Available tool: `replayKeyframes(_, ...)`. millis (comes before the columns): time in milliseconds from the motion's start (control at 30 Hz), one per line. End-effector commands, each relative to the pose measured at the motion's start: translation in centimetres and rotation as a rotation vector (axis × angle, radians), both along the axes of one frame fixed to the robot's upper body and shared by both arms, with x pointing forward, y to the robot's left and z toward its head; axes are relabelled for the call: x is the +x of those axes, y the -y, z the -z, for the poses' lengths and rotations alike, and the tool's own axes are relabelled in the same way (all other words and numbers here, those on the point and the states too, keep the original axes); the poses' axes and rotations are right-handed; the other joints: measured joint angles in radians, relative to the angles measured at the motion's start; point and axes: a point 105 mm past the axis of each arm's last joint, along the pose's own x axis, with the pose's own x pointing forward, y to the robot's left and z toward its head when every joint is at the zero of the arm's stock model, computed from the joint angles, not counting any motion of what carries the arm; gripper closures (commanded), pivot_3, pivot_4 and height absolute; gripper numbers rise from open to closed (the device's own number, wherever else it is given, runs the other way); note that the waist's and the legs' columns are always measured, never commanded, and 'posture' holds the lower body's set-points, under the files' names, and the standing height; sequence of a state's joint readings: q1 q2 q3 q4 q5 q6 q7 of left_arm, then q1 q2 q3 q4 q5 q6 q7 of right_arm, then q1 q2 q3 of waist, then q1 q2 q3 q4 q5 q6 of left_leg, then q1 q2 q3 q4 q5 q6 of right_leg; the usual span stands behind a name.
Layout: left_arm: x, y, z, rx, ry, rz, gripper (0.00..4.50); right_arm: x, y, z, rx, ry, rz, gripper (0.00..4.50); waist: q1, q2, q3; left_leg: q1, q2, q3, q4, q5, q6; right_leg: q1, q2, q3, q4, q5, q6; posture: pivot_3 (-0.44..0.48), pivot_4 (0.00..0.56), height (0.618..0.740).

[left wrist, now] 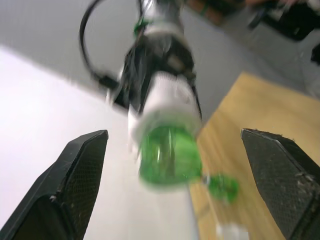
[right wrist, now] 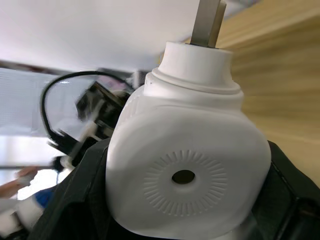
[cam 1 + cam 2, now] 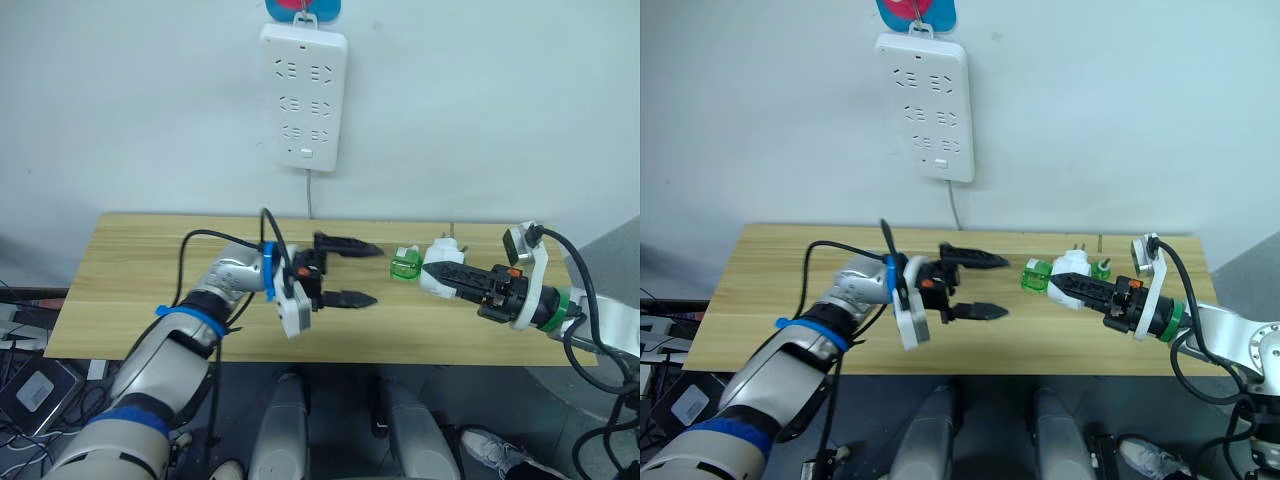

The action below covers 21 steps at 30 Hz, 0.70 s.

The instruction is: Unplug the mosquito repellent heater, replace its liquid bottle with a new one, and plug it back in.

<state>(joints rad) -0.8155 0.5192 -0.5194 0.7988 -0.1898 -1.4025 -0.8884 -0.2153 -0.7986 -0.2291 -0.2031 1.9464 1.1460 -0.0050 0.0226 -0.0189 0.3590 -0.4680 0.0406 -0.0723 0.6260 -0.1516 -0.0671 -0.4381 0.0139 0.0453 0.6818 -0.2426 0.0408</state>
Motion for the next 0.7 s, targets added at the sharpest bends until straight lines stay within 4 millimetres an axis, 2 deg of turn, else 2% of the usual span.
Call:
replayKeyframes(33,1.2,-1.9,1.5,-0.061,-0.435,-0.149,0.00,-0.8,-0.8,-0.3,-0.102,0.084,0.025,1.36,-0.002,0.002,-0.002,0.000,0.001,0.000,-0.001,0.000,0.000,0.000,0.000,0.000,0.000,0.001,-0.001,0.189,0.311,0.740)
replayKeyframes(100,1.6,-2.8,2.6,-0.108,-0.707,-0.237,0.00,-1.0,-1.1,0.6,-0.164,0.127,0.053,1.36,-0.001,0.002,-0.002,0.001,0.004,0.000,-0.002,0.000,0.000,0.000,0.000,-0.001,0.000,0.002,-0.004,0.197,0.306,0.740)
replayKeyframes(233,0.5,-3.4,3.7,-0.157,-0.933,-0.322,0.00,-1.0,-1.3,2.5,-0.228,0.180,0.137,1.36,0.008,0.003,-0.003,0.000,0.004,-0.002,-0.001,0.001,-0.001,0.000,0.002,-0.005,0.000,-0.001,-0.001,0.212,0.294,0.740)
replayKeyframes(367,-1.4,-3.2,4.9,-0.048,-0.907,-0.316,0.00,-0.7,-1.5,4.4,-0.293,0.195,0.175,1.36,0.009,0.003,-0.010,0.001,0.004,0.001,0.000,0.001,-0.001,0.001,0.001,-0.002,-0.001,-0.001,-0.001,0.220,0.278,0.740)
replayKeyframes(467,-1.5,-4.0,5.6,-0.020,-0.886,-0.359,0.00,-0.7,-1.7,5.6,-0.333,0.179,0.175,1.36,0.009,0.003,-0.020,0.001,0.003,0.003,-0.001,0.001,-0.001,0.000,0.001,-0.001,-0.002,-0.001,-0.002,0.224,0.266,0.740)
replayKeyframes(600,-1.5,-4.8,6.6,0.026,-0.825,-0.414,0.00,-0.8,-2.1,6.2,-0.347,0.181,0.163,1.36,0.011,0.004,-0.027,0.001,0.004,0.003,-0.002,0.001,-0.001,0.000,0.001,-0.001,-0.002,-0.002,-0.003,0.223,0.257,0.740)
replayKeyframes(700,-1.7,-3.5,6.8,0.076,-0.755,-0.384,0.00,-1.2,-2.8,6.9,-0.372,0.174,0.112,1.36,0.014,0.004,-0.033,0.001,0.004,0.004,-0.003,0.001,-0.001,0.000,0.001,-0.001,-0.002,-0.002,-0.003,0.227,0.251,0.740)
